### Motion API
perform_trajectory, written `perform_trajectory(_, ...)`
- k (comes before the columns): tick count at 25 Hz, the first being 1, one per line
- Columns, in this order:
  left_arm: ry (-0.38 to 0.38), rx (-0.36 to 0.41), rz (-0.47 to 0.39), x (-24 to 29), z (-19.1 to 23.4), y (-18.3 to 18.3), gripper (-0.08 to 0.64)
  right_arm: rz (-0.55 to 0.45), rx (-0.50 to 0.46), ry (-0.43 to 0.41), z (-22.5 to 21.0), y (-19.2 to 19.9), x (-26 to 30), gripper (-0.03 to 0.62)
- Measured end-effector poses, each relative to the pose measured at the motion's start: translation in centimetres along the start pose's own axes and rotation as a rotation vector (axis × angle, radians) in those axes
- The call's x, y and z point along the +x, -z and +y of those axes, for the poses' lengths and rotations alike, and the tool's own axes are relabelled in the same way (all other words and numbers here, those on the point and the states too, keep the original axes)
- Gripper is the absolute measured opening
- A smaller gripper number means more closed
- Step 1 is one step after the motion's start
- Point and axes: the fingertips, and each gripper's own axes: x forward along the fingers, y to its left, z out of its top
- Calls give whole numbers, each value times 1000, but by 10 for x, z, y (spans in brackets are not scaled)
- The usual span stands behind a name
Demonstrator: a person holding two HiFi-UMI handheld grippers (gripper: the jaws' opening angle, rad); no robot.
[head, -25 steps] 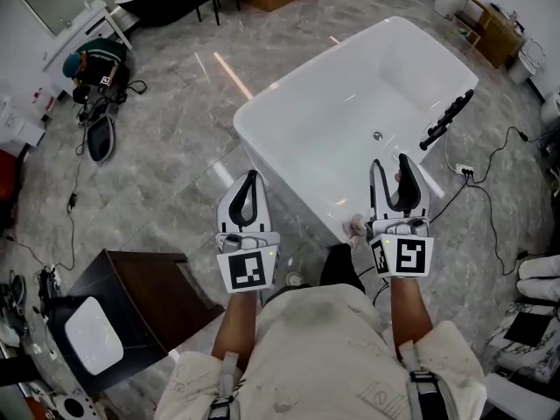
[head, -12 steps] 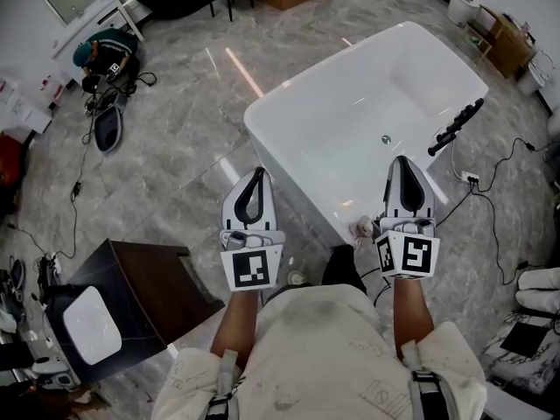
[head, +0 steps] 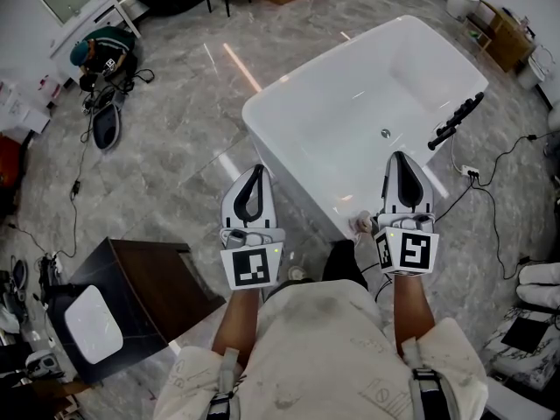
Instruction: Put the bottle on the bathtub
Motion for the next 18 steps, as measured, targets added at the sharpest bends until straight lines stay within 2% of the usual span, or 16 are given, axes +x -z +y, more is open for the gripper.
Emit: perform_trajectory(18, 5, -16, 17, -1, -8, 6, 3, 31, 10, 21, -8, 10, -6, -4)
